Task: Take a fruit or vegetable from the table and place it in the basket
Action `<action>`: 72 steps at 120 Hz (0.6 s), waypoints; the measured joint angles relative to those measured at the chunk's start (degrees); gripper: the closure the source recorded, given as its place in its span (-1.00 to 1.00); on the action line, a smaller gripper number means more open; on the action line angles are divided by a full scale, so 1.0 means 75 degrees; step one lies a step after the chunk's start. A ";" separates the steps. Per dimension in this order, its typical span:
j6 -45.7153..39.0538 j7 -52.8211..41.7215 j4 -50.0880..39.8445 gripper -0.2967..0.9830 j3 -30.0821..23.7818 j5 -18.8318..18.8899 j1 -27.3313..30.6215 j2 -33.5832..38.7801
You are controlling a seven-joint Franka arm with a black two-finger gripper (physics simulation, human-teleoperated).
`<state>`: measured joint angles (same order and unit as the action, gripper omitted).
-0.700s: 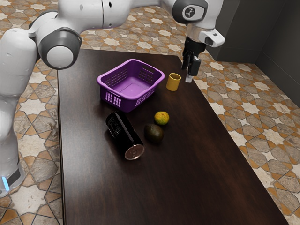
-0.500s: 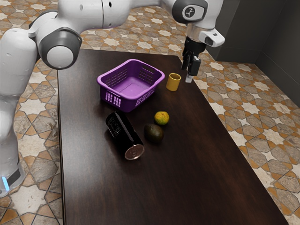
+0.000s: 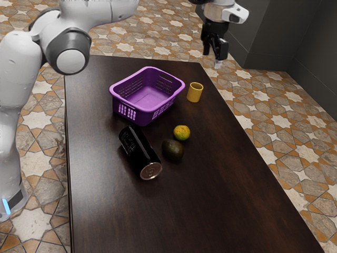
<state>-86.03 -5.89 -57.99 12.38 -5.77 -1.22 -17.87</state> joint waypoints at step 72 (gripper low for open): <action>-0.1383 0.0713 -0.2062 -0.54 -0.0251 -0.0540 -0.0025 -0.0793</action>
<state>-96.40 -0.54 -73.46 10.50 -9.82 -1.41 -23.81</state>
